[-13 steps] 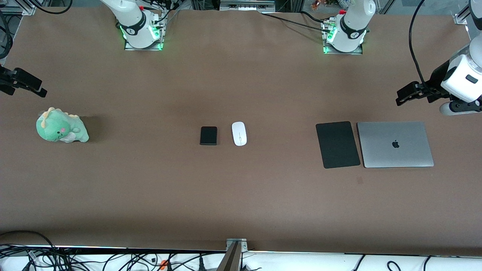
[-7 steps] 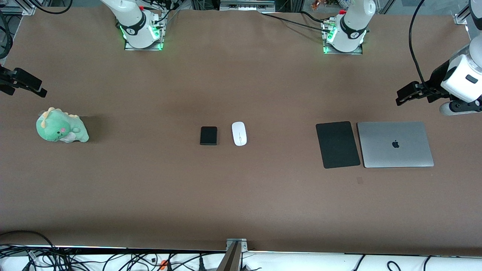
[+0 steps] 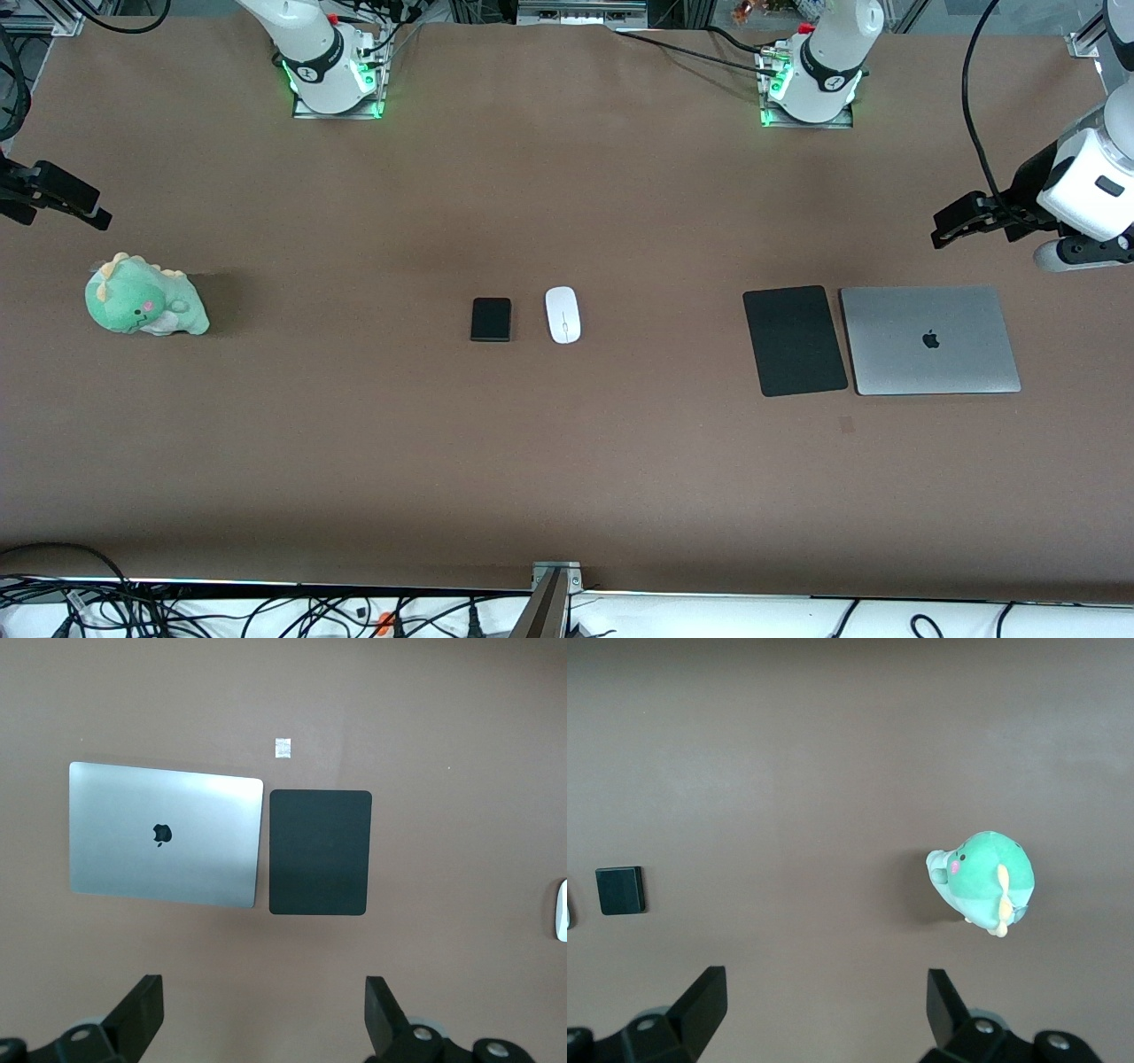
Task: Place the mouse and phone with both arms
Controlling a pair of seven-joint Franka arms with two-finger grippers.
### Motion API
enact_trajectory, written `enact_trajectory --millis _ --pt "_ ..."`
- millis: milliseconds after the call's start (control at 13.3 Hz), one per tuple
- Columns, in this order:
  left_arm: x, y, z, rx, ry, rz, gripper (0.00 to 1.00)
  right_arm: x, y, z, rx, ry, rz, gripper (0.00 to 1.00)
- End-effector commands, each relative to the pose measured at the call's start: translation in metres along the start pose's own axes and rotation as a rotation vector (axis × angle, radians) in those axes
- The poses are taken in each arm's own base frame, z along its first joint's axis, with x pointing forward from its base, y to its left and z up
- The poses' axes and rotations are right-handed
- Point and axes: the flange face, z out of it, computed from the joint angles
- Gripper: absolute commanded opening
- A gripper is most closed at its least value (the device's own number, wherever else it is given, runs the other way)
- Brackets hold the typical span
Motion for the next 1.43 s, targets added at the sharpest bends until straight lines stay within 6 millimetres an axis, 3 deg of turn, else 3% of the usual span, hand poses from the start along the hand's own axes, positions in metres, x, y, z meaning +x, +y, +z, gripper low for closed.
enact_trajectory --millis 0,300,451,826,976,1126,1352 --pt "0.0 0.001 -0.002 -0.014 -0.03 0.007 1.0 -0.002 -0.001 0.006 -0.007 -0.019 -0.021 1.0" --pt "0.002 0.021 0.016 -0.014 -0.079 0.031 1.0 -0.001 -0.002 0.031 -0.008 -0.109 -0.021 1.0" --pt "0.008 0.049 0.038 -0.095 -0.132 0.026 1.0 0.003 -0.017 0.046 -0.011 -0.148 -0.037 1.0" --pt "0.014 0.147 0.095 -0.145 -0.147 -0.065 1.0 0.018 -0.064 0.098 -0.027 -0.224 -0.018 1.0" --pt "0.002 0.2 0.117 -0.135 -0.147 -0.139 1.0 0.019 -0.076 0.108 -0.035 -0.242 -0.001 1.0" --pt "-0.003 0.236 0.142 -0.137 -0.15 -0.165 1.0 0.018 -0.084 0.108 -0.033 -0.241 0.015 1.0" --pt "-0.018 0.306 0.197 -0.174 -0.115 -0.237 1.0 0.02 -0.084 0.113 -0.037 -0.249 0.031 1.0"
